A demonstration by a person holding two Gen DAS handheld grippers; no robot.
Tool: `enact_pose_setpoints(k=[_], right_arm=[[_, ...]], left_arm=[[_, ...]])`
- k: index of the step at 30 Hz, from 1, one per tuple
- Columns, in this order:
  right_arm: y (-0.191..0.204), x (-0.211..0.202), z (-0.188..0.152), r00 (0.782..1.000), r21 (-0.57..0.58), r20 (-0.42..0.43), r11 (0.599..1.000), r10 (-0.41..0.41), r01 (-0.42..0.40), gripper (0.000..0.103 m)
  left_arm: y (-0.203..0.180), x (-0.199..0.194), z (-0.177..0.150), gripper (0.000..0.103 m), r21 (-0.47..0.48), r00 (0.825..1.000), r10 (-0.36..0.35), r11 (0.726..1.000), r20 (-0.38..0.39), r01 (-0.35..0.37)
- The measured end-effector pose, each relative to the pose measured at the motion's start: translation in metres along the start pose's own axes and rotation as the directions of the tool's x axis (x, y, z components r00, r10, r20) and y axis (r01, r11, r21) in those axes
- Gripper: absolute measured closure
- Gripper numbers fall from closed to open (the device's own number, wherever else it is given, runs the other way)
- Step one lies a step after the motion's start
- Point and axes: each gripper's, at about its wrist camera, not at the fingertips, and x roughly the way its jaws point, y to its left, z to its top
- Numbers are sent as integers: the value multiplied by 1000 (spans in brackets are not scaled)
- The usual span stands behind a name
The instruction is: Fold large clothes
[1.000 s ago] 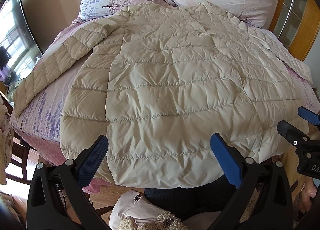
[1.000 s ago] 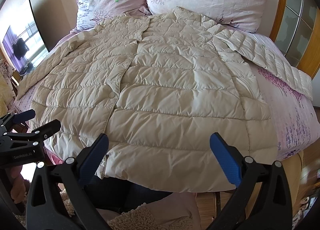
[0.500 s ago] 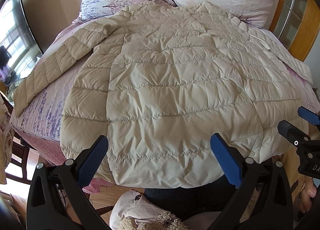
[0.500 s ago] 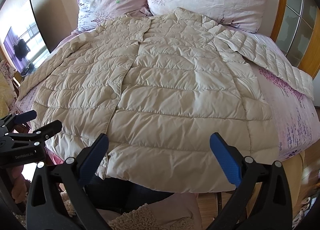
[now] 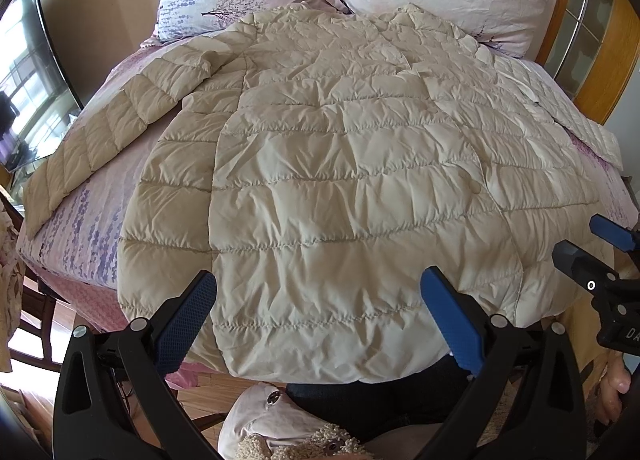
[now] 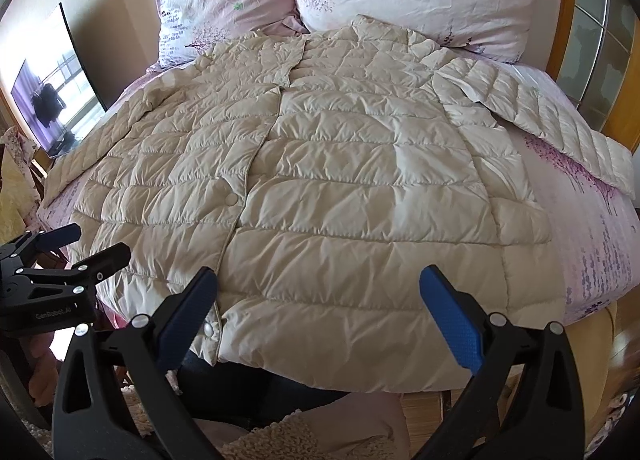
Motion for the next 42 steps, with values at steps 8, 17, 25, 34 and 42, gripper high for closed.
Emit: enact_pose_setpoints(k=[8,17,25,34,42], right_arm=[[-43,0,25,991,102,126,994,38,-51,2],[-240,13,54,975,696,223,702,-13,-150,20],[-370,36,33,968,930,218,326,-125,-167,43],[-441,31,24,952,965,167,242,-257,-105,55],[-462,25,26,928,969,78,246,-363,15,81]], left_arm=[[15,8,19,1,-33,994,-105,994,-27,104],[21,22,65,1,41,995,-100,994,-20,101],[48,50,103,1,-85,982,-188,979,-8,187],[48,71,132,1,-46,991,-137,989,5,137],[59,72,146,1,-59,961,-255,963,102,262]])
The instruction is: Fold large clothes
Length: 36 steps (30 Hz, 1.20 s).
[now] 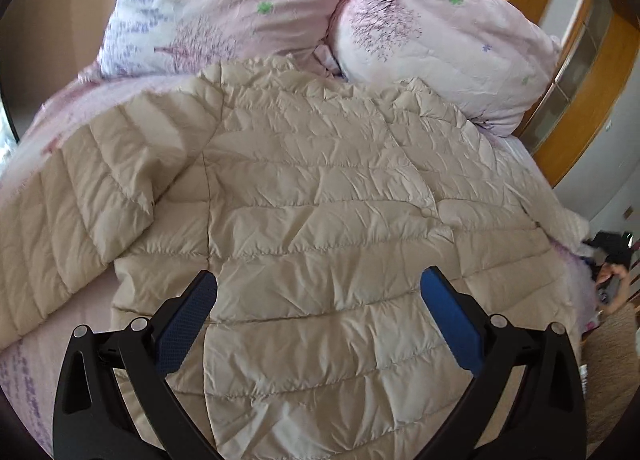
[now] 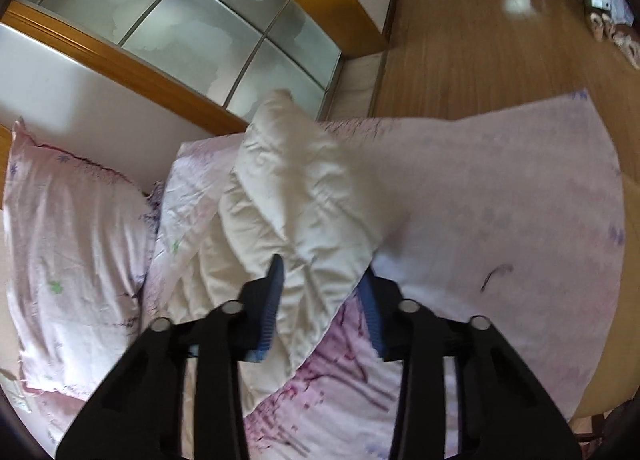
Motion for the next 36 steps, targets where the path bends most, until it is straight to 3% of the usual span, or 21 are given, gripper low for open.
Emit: enact_pose_setpoints(k=[2,7,10,13,17,19,21,23,25,31,32,33,34,35,36], right_arm=[[7,-1,-3,1000,-40,21,999,-23,24,92],[55,-25,-12,988,-217,154,974,-28,62,98],[100,-50,-28,974,-358,221,933,57,27,98],[152,-80,-60,953,-522,212,850,214,-75,98],[203,-111,-122,915,-684,72,687,397,-244,98],[226,-120,-161,888,-746,-41,577,459,-332,98],[244,-127,-204,860,-788,-153,465,487,-404,98],[255,-126,-237,843,-804,-235,391,484,-449,98],[262,-121,-270,830,-806,-316,332,460,-490,99],[271,-95,-360,810,-787,-493,234,317,-570,98],[269,-89,-376,805,-783,-530,211,266,-586,93],[266,-85,-389,799,-777,-560,197,221,-599,81],[264,-84,-396,791,-771,-583,183,183,-610,67],[260,-85,-401,789,-769,-595,178,154,-614,37],[254,-89,-401,786,-766,-598,179,158,-618,29]], left_arm=[[7,4,3,1,-35,1000,-22,999,-18,22],[14,2,3,1,-54,998,-65,996,1,65],[14,-5,4,1,-53,994,-95,994,49,97],[17,-15,7,1,-64,980,-144,986,135,154],[18,-18,13,1,-85,974,-173,979,148,187],[20,-14,17,1,-112,973,-202,970,113,214],[24,-9,21,1,-160,964,-254,951,81,264],[28,-6,23,1,-195,954,-288,934,80,298],[28,-7,26,3,-197,951,-294,931,94,307],[33,-2,35,6,-247,936,-336,903,106,352],[34,2,36,6,-264,933,-344,895,105,360],[35,5,37,6,-278,931,-350,889,100,364],[34,10,38,6,-296,932,-353,884,88,363],[33,14,40,6,-306,929,-361,879,77,367],[31,17,40,6,-309,927,-369,876,69,372]])
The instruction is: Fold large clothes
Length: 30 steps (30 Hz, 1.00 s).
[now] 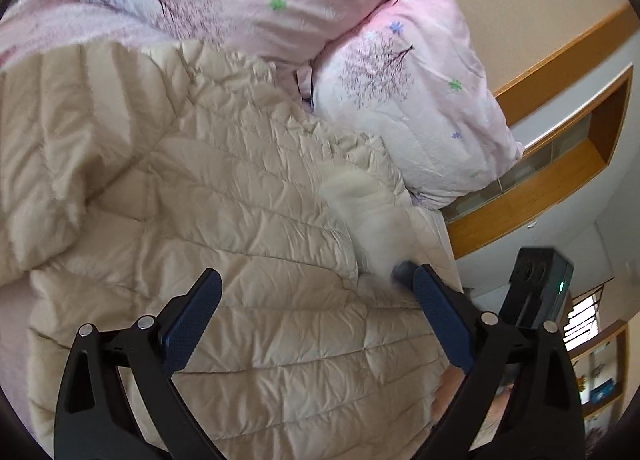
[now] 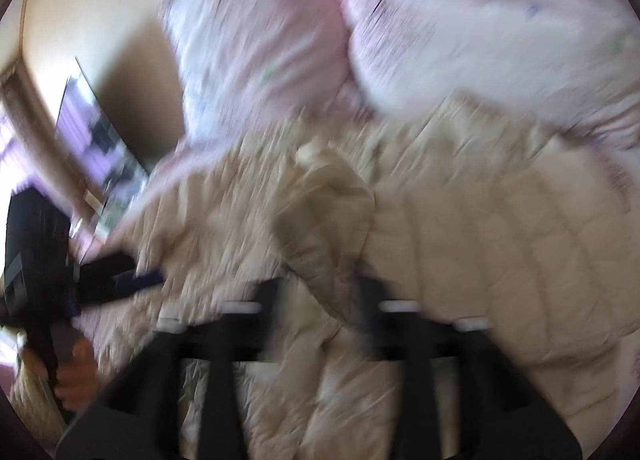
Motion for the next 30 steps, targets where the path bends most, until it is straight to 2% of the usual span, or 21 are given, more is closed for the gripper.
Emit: enact_pose_setpoints(k=[3,6,10,12,15,17,18,20,25,28,30], right_arm=[[-8,-22,-9,999,46,36,999,27,-28,29],[-41,-59,-10,993,191,108,980,40,-61,29],[-81,-91,-17,986,303,166,952,-18,-33,29],[-96,-107,-22,982,343,180,939,-59,-6,29],[-118,-118,-28,976,392,193,920,-98,15,29],[-124,-116,-30,973,407,199,913,-114,23,29],[-127,-117,-30,972,411,202,911,-120,27,29],[-129,-116,-30,970,411,205,911,-128,33,29],[-125,-116,-28,966,382,211,922,-151,61,29],[-123,-110,-27,969,376,198,925,-147,63,30],[-120,-104,-25,973,371,181,926,-145,69,33]], left_arm=[[-10,16,1,6,14,999,-10,1000,-42,11],[-21,36,2,8,28,996,9,1000,-85,-6],[-26,68,4,24,-16,987,0,1000,-163,-3],[-29,83,5,31,-5,983,35,999,-183,-37],[-29,100,7,52,-7,976,74,997,-204,-77],[-28,108,9,82,-21,973,69,997,-219,-75],[-29,111,10,86,-17,973,70,997,-221,-75],[-36,108,16,96,19,977,87,996,-197,-85],[-52,71,38,98,120,988,141,984,-65,-132],[-45,49,47,98,134,978,208,969,-3,-205],[-36,42,49,98,135,969,249,960,3,-247]])
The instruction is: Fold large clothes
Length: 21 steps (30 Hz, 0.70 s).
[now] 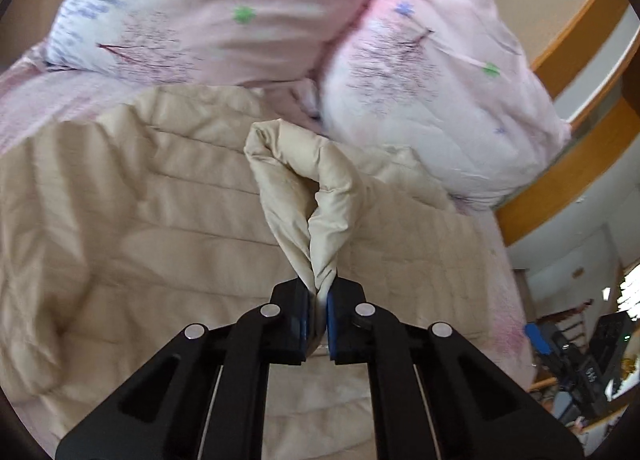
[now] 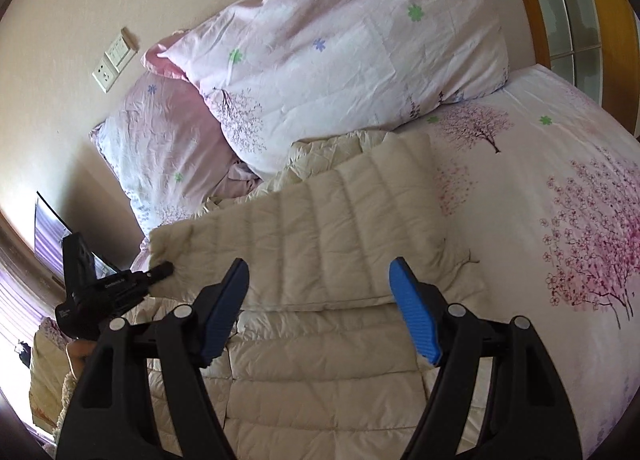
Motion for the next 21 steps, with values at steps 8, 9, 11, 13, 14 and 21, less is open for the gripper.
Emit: enact_pose_setpoints(k=[8,9,11,13,14,21], right_arm=[[41,39,1,996,-103,-90,995,-24,15,47],[49,46,1,994,-122,-105,992,-26,13,50],[70,66,-1,990,-162,-143,987,-21,-2,55],[95,89,-6,981,-207,-196,978,-8,-33,58],[104,98,-9,976,-224,-217,974,-6,-44,61],[183,160,-42,953,-405,-297,911,-54,-75,66]], left_arm=[[21,17,-18,95,-45,994,31,998,-108,-36],[22,17,-21,93,-47,993,37,998,-112,-43],[22,18,-21,76,-52,992,59,996,-114,-66],[22,17,-20,64,-58,992,62,996,-107,-69],[24,10,-21,58,-65,993,61,996,-98,-68],[22,-79,-35,35,-43,995,77,996,69,-74]])
